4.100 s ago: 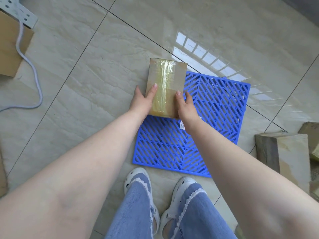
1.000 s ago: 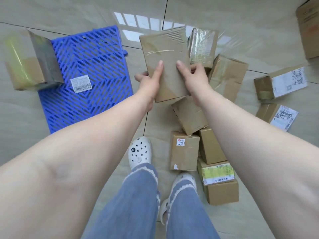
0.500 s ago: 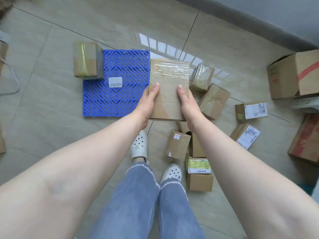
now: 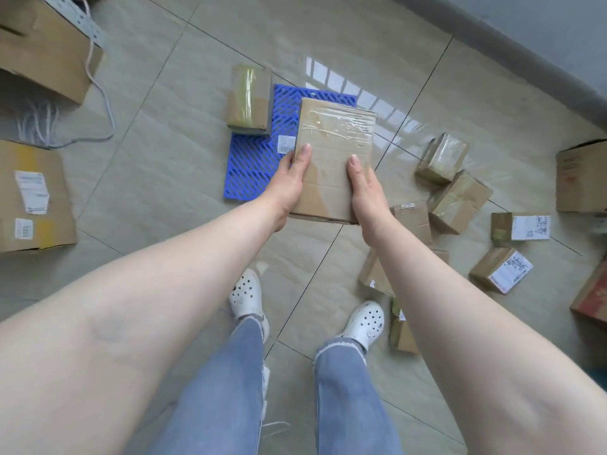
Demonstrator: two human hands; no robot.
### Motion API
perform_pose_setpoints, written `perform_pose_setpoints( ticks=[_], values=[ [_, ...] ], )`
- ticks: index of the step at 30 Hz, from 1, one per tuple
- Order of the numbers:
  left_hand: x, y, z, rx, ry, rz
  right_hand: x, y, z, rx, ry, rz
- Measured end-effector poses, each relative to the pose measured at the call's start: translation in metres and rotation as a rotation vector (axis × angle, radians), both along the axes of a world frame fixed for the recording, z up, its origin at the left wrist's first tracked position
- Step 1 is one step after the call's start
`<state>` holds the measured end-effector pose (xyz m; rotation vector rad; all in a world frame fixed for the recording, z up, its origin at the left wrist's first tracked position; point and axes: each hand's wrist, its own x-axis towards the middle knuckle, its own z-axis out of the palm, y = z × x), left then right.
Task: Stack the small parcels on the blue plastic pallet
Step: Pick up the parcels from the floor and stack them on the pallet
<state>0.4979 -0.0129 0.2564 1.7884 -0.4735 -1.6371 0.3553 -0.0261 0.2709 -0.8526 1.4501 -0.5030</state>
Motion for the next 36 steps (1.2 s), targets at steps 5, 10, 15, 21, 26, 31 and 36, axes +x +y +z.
perform_pose_setpoints(
  ticks=[5,10,15,21,26,31,36],
  values=[
    [0.064,0.002,0.025,-0.003,-0.014,0.005,0.06,-0.001,0.012,0.02,0.015,0.033],
    [0.096,-0.017,0.027,-0.019,-0.004,0.041,0.093,-0.026,0.01,0.006,-0.015,0.056],
    [0.101,-0.056,0.009,-0.01,0.029,0.122,0.101,-0.07,-0.001,0.016,0.014,0.068],
    [0.098,-0.112,-0.014,0.0,0.026,0.167,0.101,-0.128,-0.023,0.044,0.033,0.084],
    [0.091,-0.142,-0.05,0.048,0.042,0.207,0.095,-0.152,-0.068,0.094,0.049,0.038],
    [0.082,-0.149,-0.115,0.208,0.132,0.246,0.096,-0.169,-0.131,0.098,0.056,-0.01],
    [0.082,-0.16,-0.194,0.386,0.258,0.507,0.112,-0.189,-0.208,0.103,0.079,0.024]
  ],
)
